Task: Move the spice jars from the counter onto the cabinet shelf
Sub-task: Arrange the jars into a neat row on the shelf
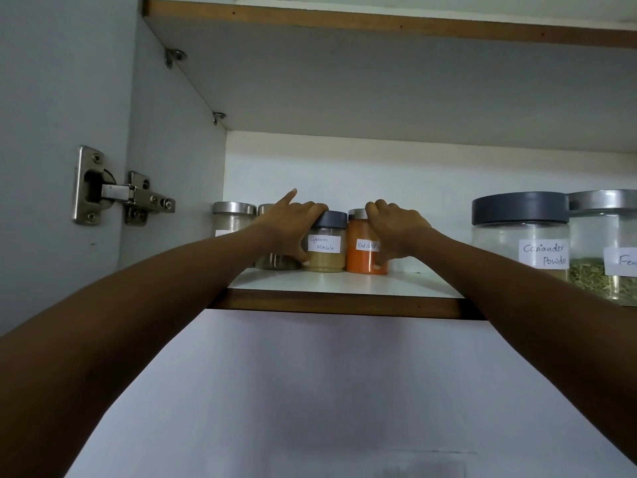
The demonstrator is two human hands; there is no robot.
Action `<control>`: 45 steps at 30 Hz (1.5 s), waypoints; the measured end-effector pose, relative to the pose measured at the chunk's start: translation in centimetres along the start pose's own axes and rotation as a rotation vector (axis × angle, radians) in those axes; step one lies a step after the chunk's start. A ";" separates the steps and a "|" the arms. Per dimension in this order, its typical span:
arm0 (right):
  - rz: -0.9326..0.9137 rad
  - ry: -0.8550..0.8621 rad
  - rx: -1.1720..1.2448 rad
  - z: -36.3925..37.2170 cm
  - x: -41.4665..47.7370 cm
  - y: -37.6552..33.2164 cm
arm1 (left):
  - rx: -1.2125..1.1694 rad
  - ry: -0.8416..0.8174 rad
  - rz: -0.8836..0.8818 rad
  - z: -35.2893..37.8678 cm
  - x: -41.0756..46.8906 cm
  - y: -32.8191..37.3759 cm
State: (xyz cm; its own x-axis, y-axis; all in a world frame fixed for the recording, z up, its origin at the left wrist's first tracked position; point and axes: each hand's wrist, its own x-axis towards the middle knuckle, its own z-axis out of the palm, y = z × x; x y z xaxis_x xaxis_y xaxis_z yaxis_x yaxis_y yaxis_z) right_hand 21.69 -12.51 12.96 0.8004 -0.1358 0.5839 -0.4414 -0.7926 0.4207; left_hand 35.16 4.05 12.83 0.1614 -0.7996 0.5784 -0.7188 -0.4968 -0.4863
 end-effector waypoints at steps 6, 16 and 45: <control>0.045 -0.055 0.034 -0.2 -0.6 -0.2 | 0.109 -0.025 -0.010 -0.4 -0.7 0.1; 0.079 0.231 -0.047 -3.3 -5.2 -1.7 | -0.067 0.256 -0.084 -4.2 -4.0 2.8; 0.172 0.403 0.179 -8.1 -22.8 14.5 | -0.349 0.345 0.008 -15.3 -3.1 20.8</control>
State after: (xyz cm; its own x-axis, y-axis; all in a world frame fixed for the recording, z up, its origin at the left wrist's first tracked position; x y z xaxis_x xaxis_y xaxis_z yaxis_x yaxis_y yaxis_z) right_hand -6.24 -16.09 11.35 0.4852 -0.0608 0.8723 -0.4483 -0.8738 0.1885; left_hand 9.39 1.35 10.91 -0.0364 -0.6152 0.7876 -0.9122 -0.3013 -0.2775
